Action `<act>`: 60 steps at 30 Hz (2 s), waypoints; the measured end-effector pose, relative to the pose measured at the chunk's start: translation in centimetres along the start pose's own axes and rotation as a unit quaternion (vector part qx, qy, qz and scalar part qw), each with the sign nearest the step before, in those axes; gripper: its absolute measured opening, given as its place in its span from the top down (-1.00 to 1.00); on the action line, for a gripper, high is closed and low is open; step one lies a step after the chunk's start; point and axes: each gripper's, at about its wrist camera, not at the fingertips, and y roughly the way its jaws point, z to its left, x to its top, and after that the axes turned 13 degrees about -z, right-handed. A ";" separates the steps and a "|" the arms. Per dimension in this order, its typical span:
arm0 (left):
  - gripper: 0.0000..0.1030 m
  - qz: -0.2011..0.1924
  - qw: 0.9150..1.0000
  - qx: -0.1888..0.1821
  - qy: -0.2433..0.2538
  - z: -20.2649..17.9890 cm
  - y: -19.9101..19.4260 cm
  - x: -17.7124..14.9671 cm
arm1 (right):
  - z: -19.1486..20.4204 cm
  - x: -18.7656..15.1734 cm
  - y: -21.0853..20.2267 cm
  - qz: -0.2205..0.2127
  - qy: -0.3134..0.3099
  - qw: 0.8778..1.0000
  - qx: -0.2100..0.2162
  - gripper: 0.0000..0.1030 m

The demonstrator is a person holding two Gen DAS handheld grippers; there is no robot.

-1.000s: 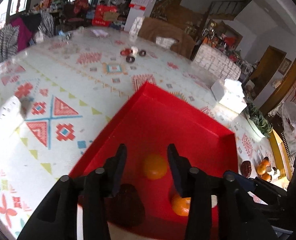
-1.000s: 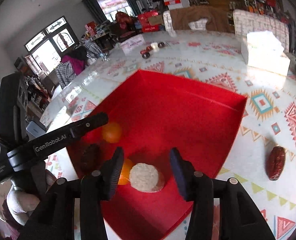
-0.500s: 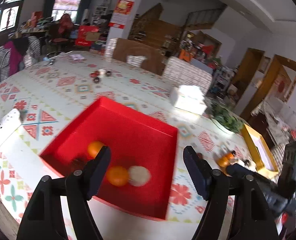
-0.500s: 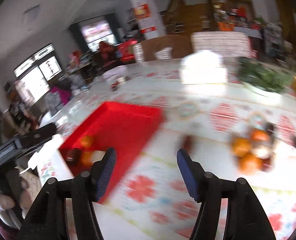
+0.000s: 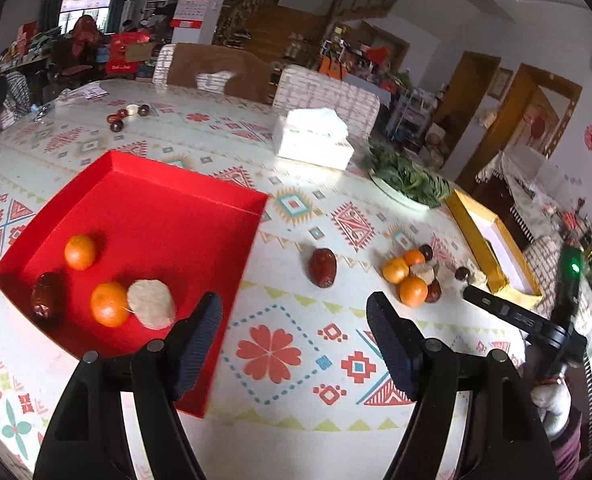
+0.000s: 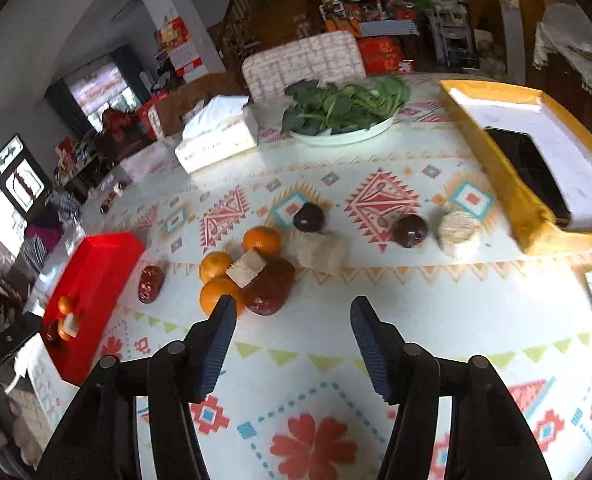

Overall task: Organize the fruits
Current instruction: 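Move both grippers back to the fruit pile, then grasp a red date with the left gripper while the right gripper grasps a dark red date, then carry both dates over the red tray and open both grippers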

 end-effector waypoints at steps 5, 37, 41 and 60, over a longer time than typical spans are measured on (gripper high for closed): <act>-0.44 0.005 1.000 0.004 0.009 -0.5 0.6 -0.1 | 0.8 -0.2 3.6 0.021 -0.003 1.000 0.005 -0.06; 0.44 0.068 0.994 -0.028 0.084 -4.6 14.7 -1.9 | -0.3 -0.6 5.4 0.023 -0.010 1.000 -0.004 0.36; 0.44 0.056 0.996 -0.063 0.030 -3.0 14.3 -1.5 | -0.4 -0.6 5.3 0.017 -0.007 1.000 -0.008 0.36; 0.45 -0.036 0.994 -0.103 -0.020 1.4 2.7 1.5 | 3.1 -0.7 -1.3 -0.054 0.004 0.998 0.011 0.36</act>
